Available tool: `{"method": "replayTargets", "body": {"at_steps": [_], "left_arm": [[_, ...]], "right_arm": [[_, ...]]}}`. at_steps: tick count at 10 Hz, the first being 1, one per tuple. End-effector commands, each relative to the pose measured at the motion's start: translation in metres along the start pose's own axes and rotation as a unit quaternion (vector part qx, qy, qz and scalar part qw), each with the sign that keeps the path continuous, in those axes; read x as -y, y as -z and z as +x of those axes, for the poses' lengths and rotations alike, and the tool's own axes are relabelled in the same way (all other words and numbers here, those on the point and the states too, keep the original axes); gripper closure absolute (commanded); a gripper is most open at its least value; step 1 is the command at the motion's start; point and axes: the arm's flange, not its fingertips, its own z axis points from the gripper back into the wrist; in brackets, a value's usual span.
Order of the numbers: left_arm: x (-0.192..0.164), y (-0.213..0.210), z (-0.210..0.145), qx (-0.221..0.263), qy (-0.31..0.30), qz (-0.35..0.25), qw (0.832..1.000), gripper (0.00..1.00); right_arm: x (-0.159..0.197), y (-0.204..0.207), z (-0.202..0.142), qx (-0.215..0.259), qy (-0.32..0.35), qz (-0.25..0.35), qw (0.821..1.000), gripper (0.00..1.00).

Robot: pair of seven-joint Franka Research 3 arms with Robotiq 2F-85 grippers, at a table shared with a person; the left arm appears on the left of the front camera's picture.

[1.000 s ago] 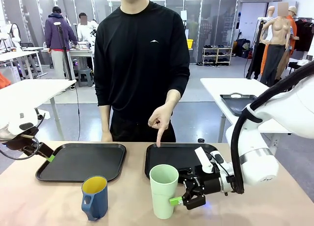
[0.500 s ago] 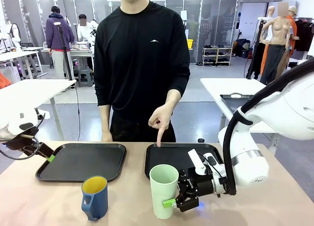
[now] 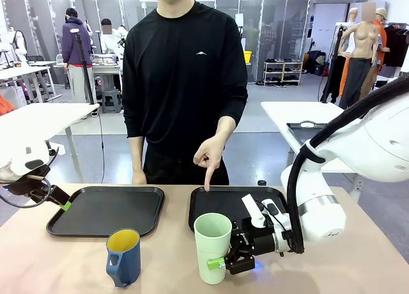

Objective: Sort and store the cups by type.
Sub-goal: Pick up the Reusable plastic cup.

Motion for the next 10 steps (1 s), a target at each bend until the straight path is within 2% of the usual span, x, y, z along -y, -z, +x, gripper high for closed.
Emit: {"method": "replayTargets", "body": {"at_steps": [1, 2, 3, 4, 5, 10], "left_arm": [[-0.001, 0.0, -0.001, -0.002, -0.001, -0.002, 1.0, 0.0], [-0.001, 0.0, -0.001, -0.002, -0.001, -0.002, 1.0, 0.0], [-0.001, 0.0, -0.001, -0.002, -0.001, -0.002, 1.0, 0.0], [-0.001, 0.0, -0.001, -0.002, -0.001, -0.002, 1.0, 0.0], [-0.001, 0.0, -0.001, -0.002, -0.001, -0.002, 1.0, 0.0], [-0.001, 0.0, -0.001, -0.002, -0.001, -0.002, 1.0, 0.0]], "right_arm": [[-0.016, 0.008, -0.039, 0.026, -0.022, -0.002, 0.999, 0.19], [-0.016, 0.007, -0.039, 0.019, -0.018, 0.003, 1.0, 0.38], [-0.018, 0.008, -0.038, 0.01, -0.017, 0.018, 1.0, 0.38], [-0.021, 0.01, -0.035, 0.003, -0.012, 0.012, 1.0, 0.57], [-0.027, 0.012, -0.026, 0.011, -0.02, 0.023, 0.999, 0.57], [-0.064, 0.016, 0.029, -0.005, -0.043, -0.002, 0.999, 0.57]]}}
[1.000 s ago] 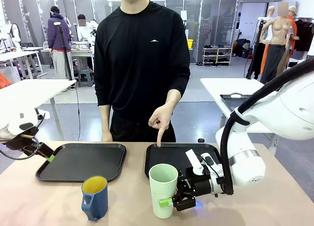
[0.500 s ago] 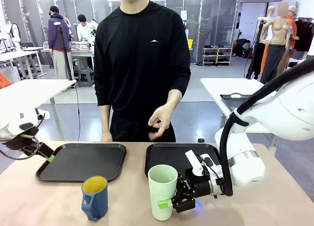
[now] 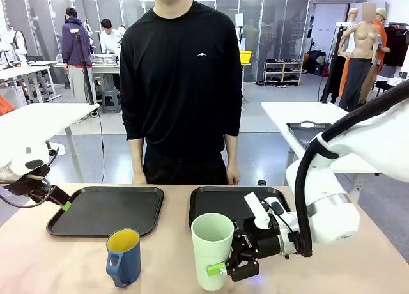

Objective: Sort and store the cups by type.
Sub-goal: Pick up the Reusable plastic cup, then place the picked Reusable plastic cup into the Flat Tray indicated by the person.

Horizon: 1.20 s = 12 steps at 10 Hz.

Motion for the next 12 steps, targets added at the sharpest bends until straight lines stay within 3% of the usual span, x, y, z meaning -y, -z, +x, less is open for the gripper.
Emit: {"method": "replayTargets", "body": {"at_steps": [1, 4, 5, 12], "left_arm": [[-0.001, 0.0, -0.001, -0.002, -0.001, -0.002, 1.0, 0.0], [-0.001, 0.0, -0.001, -0.002, -0.001, -0.002, 1.0, 0.0], [-0.001, 0.0, -0.001, -0.002, -0.001, -0.002, 1.0, 0.0], [-0.001, 0.0, -0.001, -0.002, -0.001, -0.002, 1.0, 0.0]], "right_arm": [[-0.019, 0.009, 0.001, -0.005, -0.019, -0.025, 1.0, 0.57], [-0.02, 0.002, 0.008, -0.01, -0.028, -0.03, 0.999, 0.57], [-0.015, 0.002, 0.018, -0.002, -0.017, -0.008, 1.0, 0.57], [-0.015, 0.002, 0.018, -0.002, -0.017, -0.008, 1.0, 0.57]]}}
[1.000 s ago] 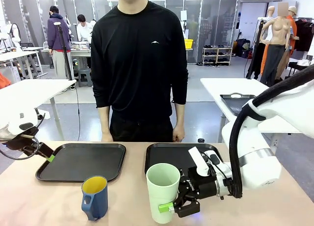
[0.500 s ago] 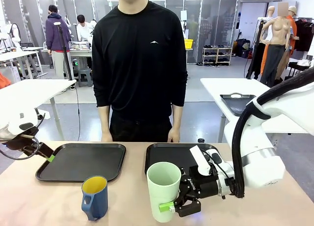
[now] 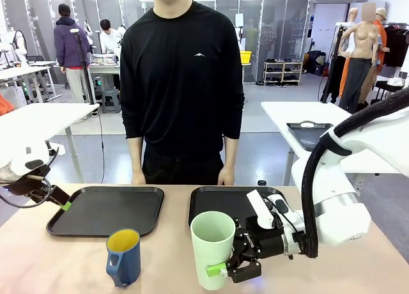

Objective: Sort and store the cups by type.
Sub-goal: Place the picked Reusable plastic cup into the Flat Tray indicated by the person.

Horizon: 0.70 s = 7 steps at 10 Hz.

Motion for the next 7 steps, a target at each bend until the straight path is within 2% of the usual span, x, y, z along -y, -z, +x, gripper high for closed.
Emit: {"method": "replayTargets", "body": {"at_steps": [1, 7], "left_arm": [[-0.001, 0.0002, -0.0007, -0.002, -0.001, -0.002, 1.0, 0.0], [-0.001, 0.0002, -0.0007, -0.002, -0.001, -0.002, 1.0, 0.0]], "right_arm": [[0.001, 0.0009, 0.0007, 0.004, -0.001, 0.002, 1.0, 0.57], [0.001, 0.0009, 0.0007, 0.004, -0.001, 0.002, 1.0, 0.57]]}}
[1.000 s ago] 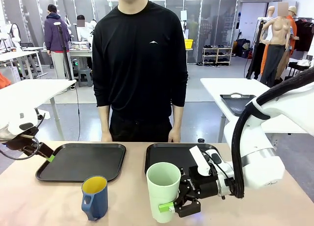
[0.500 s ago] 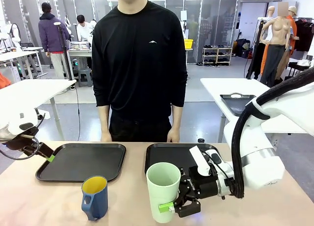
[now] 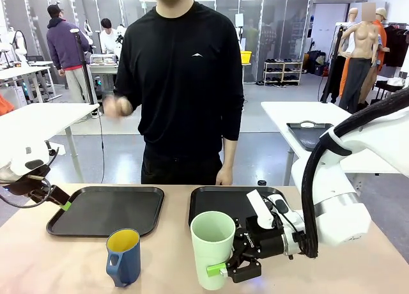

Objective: Sort and store the cups by type.
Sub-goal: Place the picked Reusable plastic cup into the Flat Tray indicated by the person.

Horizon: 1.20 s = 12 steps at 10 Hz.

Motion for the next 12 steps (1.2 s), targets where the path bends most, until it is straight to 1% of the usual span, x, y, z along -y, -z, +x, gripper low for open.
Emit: {"method": "replayTargets", "body": {"at_steps": [1, 12], "left_arm": [[-0.001, 0.0002, -0.0007, -0.002, -0.001, -0.002, 1.0, 0.0], [-0.001, 0.0002, -0.0007, -0.002, -0.001, -0.002, 1.0, 0.0]], "right_arm": [[0.001, 0.001, 0.0007, 0.004, -0.001, 0.002, 1.0, 0.57], [0.001, 0.001, 0.0007, 0.004, -0.001, 0.002, 1.0, 0.57]]}}
